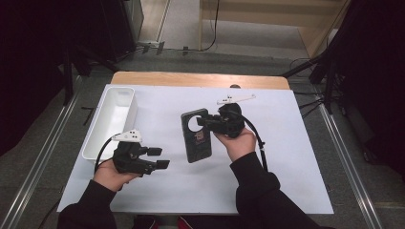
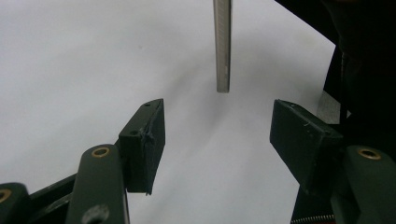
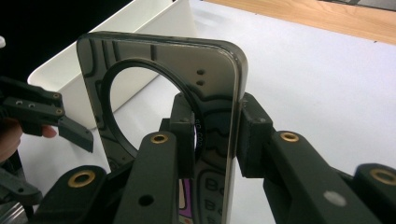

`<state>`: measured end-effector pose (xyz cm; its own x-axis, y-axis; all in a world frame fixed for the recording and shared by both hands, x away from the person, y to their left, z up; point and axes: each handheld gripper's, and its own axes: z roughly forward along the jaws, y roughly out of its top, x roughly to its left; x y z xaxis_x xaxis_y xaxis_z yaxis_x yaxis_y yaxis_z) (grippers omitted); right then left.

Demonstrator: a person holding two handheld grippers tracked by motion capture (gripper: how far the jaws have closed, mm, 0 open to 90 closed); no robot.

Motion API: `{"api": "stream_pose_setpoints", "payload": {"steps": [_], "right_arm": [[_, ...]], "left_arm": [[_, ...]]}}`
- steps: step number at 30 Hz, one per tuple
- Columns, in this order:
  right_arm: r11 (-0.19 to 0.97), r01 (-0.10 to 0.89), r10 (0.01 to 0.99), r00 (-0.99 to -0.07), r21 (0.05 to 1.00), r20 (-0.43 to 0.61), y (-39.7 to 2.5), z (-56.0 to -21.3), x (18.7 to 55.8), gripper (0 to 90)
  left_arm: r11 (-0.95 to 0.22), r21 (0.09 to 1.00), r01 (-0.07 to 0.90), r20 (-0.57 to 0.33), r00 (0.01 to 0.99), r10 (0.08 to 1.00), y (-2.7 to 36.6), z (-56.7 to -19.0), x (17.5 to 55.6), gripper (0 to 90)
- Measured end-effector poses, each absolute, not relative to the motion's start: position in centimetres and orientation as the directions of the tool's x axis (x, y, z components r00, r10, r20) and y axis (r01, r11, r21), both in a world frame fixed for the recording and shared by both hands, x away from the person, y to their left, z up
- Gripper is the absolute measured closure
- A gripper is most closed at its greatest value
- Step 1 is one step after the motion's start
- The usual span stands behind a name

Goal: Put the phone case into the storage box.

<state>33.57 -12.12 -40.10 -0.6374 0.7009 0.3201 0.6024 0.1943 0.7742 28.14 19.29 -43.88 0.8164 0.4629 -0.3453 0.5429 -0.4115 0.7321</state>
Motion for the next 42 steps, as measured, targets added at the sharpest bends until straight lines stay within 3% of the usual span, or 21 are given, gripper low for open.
{"api": "stream_pose_setpoints", "payload": {"steps": [42], "right_arm": [[0.179, 0.606, 0.709, -0.626, 0.775, 0.326, -8.4, -38.9, 37.2, 70.4]], "left_arm": [[-0.403, 0.733, 0.548, -0.339, 0.808, 0.482, 21.1, -46.4, 26.6, 35.5]]}}
